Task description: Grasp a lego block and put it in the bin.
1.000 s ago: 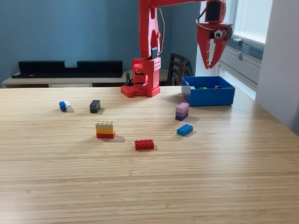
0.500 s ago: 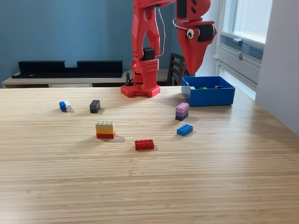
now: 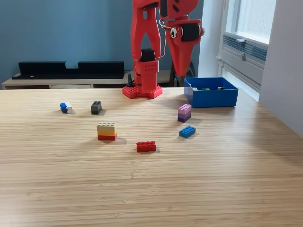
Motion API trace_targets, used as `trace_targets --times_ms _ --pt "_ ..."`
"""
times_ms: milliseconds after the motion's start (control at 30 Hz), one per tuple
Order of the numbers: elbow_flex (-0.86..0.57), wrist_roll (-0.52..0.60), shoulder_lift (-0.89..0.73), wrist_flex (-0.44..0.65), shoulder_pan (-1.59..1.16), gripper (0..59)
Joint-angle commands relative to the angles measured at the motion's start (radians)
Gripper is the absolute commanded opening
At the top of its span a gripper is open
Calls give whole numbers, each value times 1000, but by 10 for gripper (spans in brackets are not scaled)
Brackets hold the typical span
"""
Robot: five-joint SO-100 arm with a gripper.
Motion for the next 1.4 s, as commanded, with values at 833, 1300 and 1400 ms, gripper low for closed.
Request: trace_targets --times_ms 833,1300,1400 --pt "106 110 86 -183 469 1" --pt "132 103 86 -186 653 1" --pt "143 95 86 -193 687 1"
